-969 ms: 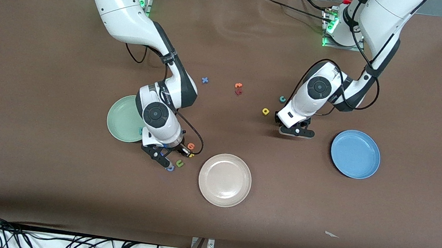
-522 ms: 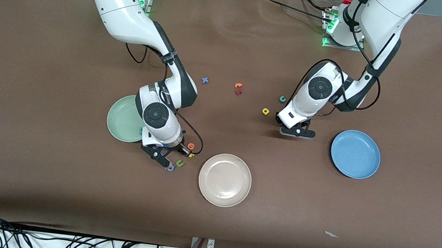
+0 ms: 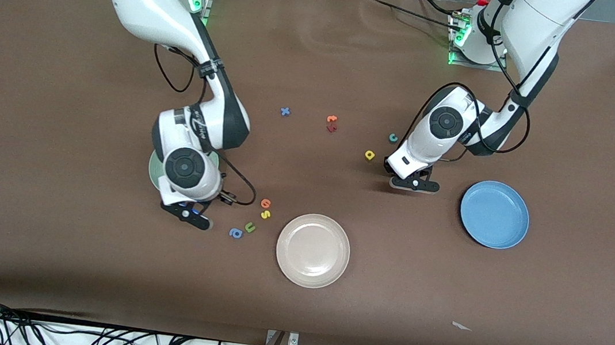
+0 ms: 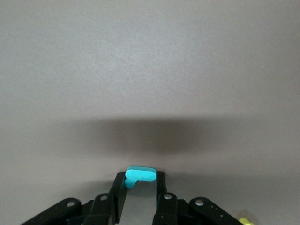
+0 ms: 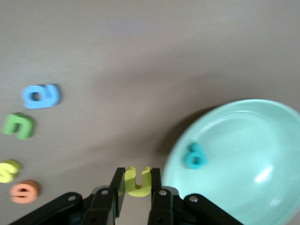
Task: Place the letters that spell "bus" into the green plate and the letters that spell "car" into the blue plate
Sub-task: 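Place the yellow u on the green plate while the left gripper carries the r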
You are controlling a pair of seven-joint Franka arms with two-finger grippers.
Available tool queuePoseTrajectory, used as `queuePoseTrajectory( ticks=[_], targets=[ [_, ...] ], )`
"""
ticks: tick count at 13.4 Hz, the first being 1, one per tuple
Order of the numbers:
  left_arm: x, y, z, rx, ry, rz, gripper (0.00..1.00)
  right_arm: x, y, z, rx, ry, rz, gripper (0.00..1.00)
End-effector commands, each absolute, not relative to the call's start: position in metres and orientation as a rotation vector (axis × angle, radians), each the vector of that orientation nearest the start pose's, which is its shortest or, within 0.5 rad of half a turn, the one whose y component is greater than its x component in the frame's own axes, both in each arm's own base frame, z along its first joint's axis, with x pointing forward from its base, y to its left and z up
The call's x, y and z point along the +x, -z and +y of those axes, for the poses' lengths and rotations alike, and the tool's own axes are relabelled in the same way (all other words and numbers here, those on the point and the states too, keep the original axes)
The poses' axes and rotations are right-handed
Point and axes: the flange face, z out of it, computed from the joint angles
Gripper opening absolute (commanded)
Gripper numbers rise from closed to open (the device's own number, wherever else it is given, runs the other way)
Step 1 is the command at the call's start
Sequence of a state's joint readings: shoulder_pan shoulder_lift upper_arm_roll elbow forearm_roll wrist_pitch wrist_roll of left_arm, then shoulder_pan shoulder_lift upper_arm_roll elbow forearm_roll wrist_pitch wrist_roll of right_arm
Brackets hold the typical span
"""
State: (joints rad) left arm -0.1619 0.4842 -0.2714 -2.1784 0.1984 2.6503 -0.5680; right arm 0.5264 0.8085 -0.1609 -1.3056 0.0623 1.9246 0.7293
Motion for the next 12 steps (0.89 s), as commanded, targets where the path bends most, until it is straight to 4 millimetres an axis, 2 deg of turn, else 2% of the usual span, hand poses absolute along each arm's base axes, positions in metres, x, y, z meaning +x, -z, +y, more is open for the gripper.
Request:
queuePoseTrajectory(
  ticks=[1, 2, 3, 7, 8, 9, 10, 12],
  targets=[
    [0.519, -0.195, -0.224, -3.152, 0.051, -0.009, 0.28, 0.640, -0.215, 0.258, -3.281, -0.331, 0.567, 0.12],
    [0.526, -0.206, -0.215, -3.138, 0.051, -0.033, 0.28, 0.636, -0.208, 0.253, -3.282, -0.351, 0.574, 0.44],
    [0.530, -0.214, -0.207, -3.130, 0.050, -0.053, 0.27, 0.634, -0.205, 0.252, -3.285, -0.367, 0.576, 0.99],
    [0.548, -0.229, -0.178, -3.108, 0.032, -0.064, 0.24, 0.643, -0.229, 0.272, -3.252, -0.305, 0.545, 1.00],
    [0.553, -0.231, -0.166, -3.107, 0.036, -0.052, 0.24, 0.649, -0.251, 0.297, -3.222, -0.232, 0.495, 1.00],
    [0.556, -0.231, -0.152, -3.106, 0.034, -0.033, 0.24, 0.651, -0.260, 0.319, -3.192, -0.188, 0.484, 0.99],
    [0.560, -0.231, -0.137, -3.104, 0.030, -0.011, 0.24, 0.656, -0.259, 0.334, -3.161, -0.136, 0.484, 0.97],
    [0.574, -0.235, -0.094, -3.102, 0.041, 0.037, 0.24, 0.657, -0.247, 0.362, -3.086, -0.041, 0.495, 0.84]
  ],
)
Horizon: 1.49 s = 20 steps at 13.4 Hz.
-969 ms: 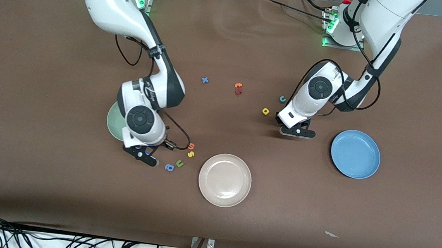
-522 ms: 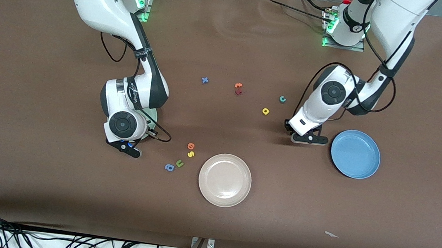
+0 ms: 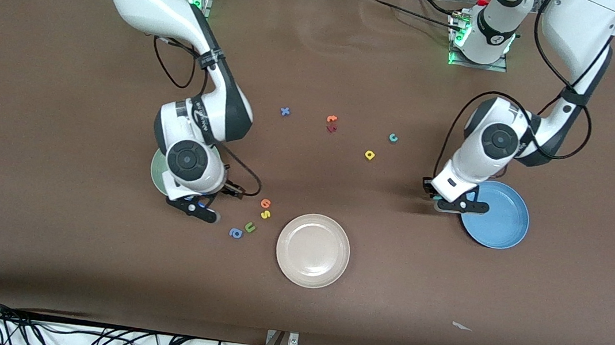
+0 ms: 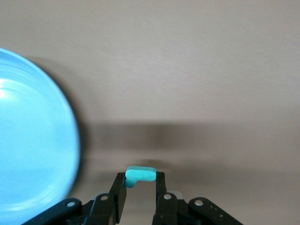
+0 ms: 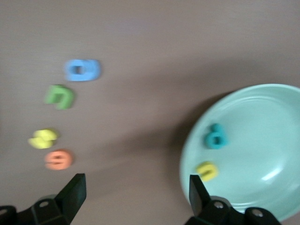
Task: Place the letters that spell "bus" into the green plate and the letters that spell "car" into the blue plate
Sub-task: 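Release the teal r on the blue plate while the right gripper grasps the yellow s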
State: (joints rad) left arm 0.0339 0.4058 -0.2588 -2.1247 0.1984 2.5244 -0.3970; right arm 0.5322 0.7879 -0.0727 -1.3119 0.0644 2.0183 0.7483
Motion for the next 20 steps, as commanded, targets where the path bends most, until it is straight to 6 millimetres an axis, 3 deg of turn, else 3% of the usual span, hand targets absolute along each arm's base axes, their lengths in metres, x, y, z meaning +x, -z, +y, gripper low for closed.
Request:
queuePoseTrajectory(
  ticks=[1, 3, 4, 5, 6, 7, 12, 15, 17, 19, 20],
  targets=[
    [0.578, -0.235, -0.070, -3.095, 0.024, 0.082, 0.24, 0.659, -0.241, 0.373, -3.048, 0.011, 0.497, 0.72],
    [0.590, -0.241, -0.021, -3.084, -0.009, 0.175, 0.24, 0.666, -0.228, 0.385, -3.004, 0.096, 0.458, 0.71],
    [0.591, -0.234, 0.001, -3.084, -0.032, 0.226, 0.26, 0.669, -0.220, 0.388, -3.000, 0.123, 0.405, 0.71],
    [0.589, -0.223, 0.016, -3.089, -0.056, 0.266, 0.41, 0.668, -0.215, 0.389, -3.008, 0.131, 0.343, 0.71],
    [0.594, -0.221, 0.026, -3.090, -0.052, 0.284, 0.92, 0.669, -0.211, 0.388, -3.022, 0.136, 0.251, 0.70],
    [0.595, -0.221, 0.029, -3.087, -0.049, 0.283, 1.00, 0.670, -0.207, 0.388, -3.022, 0.163, 0.149, 0.67],
    [0.598, -0.229, 0.023, -3.092, -0.029, 0.249, 1.00, 0.662, -0.179, 0.402, -3.011, 0.222, 0.012, 0.64],
    [0.598, -0.230, 0.005, -3.100, -0.025, 0.178, 1.00, 0.661, -0.176, 0.401, -3.014, 0.223, -0.042, 0.53],
    [0.598, -0.231, 0.001, -3.101, -0.021, 0.185, 1.00, 0.661, -0.174, 0.401, -3.016, 0.219, -0.047, 0.38],
    [0.598, -0.232, -0.007, -3.104, -0.016, 0.148, 1.00, 0.660, -0.172, 0.402, -3.016, 0.215, -0.047, 0.37],
    [0.598, -0.233, -0.016, -3.103, -0.016, 0.155, 1.00, 0.659, -0.169, 0.403, -3.019, 0.211, -0.051, 0.31]
  ],
)
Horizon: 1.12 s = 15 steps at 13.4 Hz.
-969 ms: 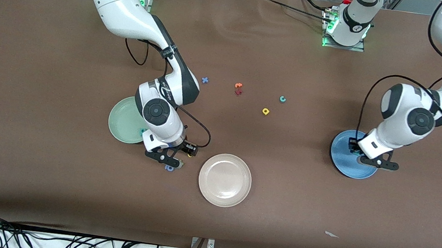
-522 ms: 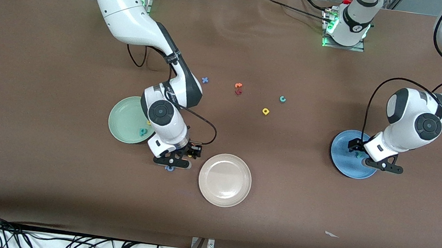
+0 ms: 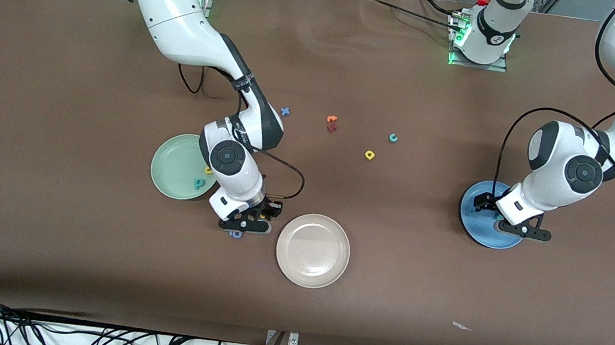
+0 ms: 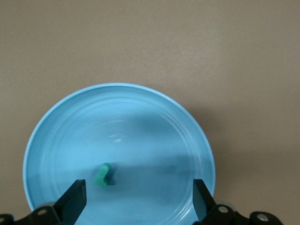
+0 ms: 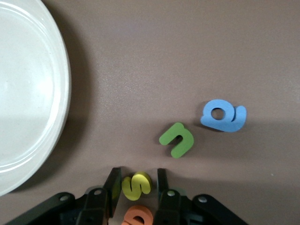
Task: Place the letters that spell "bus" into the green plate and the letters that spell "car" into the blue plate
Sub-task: 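Place the yellow s on the green plate while the left gripper reaches the teal c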
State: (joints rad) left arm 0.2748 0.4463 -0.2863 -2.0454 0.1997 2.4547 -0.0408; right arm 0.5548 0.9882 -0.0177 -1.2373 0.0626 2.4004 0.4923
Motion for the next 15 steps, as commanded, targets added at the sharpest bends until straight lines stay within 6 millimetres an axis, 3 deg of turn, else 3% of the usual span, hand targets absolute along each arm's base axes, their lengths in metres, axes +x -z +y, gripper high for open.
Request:
queuePoseTrajectory(
  ticks=[1, 3, 5, 7, 9, 11, 13, 15],
  targets=[
    [0.598, -0.234, -0.022, -3.103, -0.013, 0.153, 1.00, 0.659, -0.169, 0.403, -3.019, 0.211, -0.051, 0.26],
    [0.598, -0.235, -0.027, -3.106, -0.009, 0.142, 1.00, 0.659, -0.170, 0.403, -3.019, 0.212, -0.056, 0.11],
    [0.598, -0.237, -0.043, -3.120, -0.002, 0.101, 1.00, 0.662, -0.179, 0.401, -3.018, 0.217, -0.051, 0.09],
    [0.595, -0.241, -0.074, -3.139, 0.003, 0.034, 1.00, 0.671, -0.209, 0.390, -3.024, 0.220, -0.032, 0.09],
    [0.583, -0.240, -0.118, -3.155, -0.017, -0.047, 1.00, 0.680, -0.243, 0.369, -3.044, 0.186, 0.005, 0.10],
    [0.561, -0.234, -0.165, -3.164, -0.059, -0.117, 1.00, 0.686, -0.263, 0.337, -3.086, 0.085, -0.029, 0.10],
    [0.538, -0.233, -0.197, -3.172, -0.091, -0.121, 1.00, 0.679, -0.264, 0.292, -3.131, -0.056, -0.067, 0.12],
    [0.504, -0.232, -0.218, -3.159, -0.109, -0.109, 1.00, 0.659, -0.262, 0.260, -3.147, -0.136, -0.089, 0.12]
  ],
)
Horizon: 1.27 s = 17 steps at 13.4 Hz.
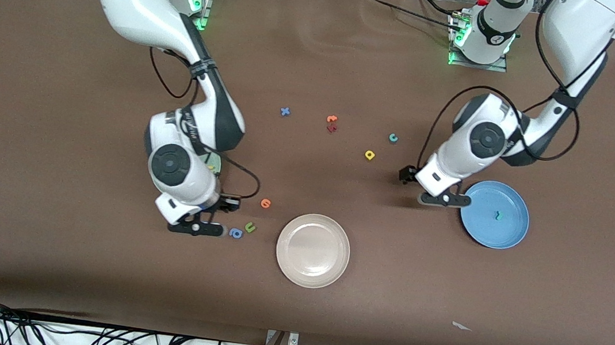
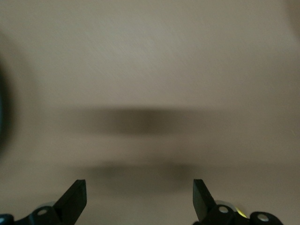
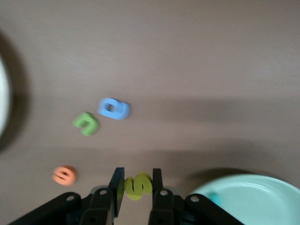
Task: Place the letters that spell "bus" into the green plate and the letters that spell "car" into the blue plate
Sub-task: 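Place the yellow s on the green plate while the left gripper reaches the teal c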
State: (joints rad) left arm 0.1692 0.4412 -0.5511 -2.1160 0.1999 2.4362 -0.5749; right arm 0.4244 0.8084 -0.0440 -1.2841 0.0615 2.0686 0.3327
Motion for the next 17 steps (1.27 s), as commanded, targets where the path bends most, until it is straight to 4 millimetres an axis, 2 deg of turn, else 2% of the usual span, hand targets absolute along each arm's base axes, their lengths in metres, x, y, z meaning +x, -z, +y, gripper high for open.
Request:
queuePoseTrajectory(
  ticks=[1, 3, 4, 5, 6, 9, 12, 13, 16, 17],
  targets=[
    [0.486, -0.234, -0.229, -3.158, -0.100, -0.106, 1.00, 0.646, -0.254, 0.245, -3.160, -0.186, -0.070, 0.12],
    [0.450, -0.222, -0.238, -3.165, -0.084, -0.067, 1.00, 0.622, -0.236, 0.221, -3.178, -0.237, -0.035, 0.18],
    [0.433, -0.218, -0.238, -3.176, -0.050, -0.055, 1.00, 0.612, -0.221, 0.203, -3.190, -0.241, -0.005, 0.25],
    [0.417, -0.212, -0.238, -3.188, -0.027, -0.073, 1.00, 0.607, -0.217, 0.196, -3.189, -0.223, 0.001, 0.64],
    [0.400, -0.206, -0.249, -3.201, -0.024, -0.062, 1.00, 0.608, -0.222, 0.199, -3.186, -0.212, 0.026, 1.00],
    [0.380, -0.198, -0.262, -3.171, -0.018, -0.056, 1.00, 0.620, -0.275, 0.199, -3.167, -0.161, 0.020, 1.00],
    [0.370, -0.183, -0.271, -3.133, 0.019, -0.054, 0.96, 0.637, -0.344, 0.189, -3.163, -0.123, 0.050, 1.00],
    [0.370, -0.180, -0.275, -3.133, 0.030, -0.058, 0.96, 0.641, -0.368, 0.181, -3.165, -0.113, 0.061, 1.00],
    [0.370, -0.176, -0.277, -3.134, 0.022, -0.066, 0.83, 0.646, -0.460, 0.158, -3.142, 0.036, 0.107, 1.00],
    [0.370, -0.176, -0.277, -3.134, 0.020, -0.076, 0.77, 0.644, -0.486, 0.143, -3.143, 0.027, 0.139, 1.00]
  ],
)
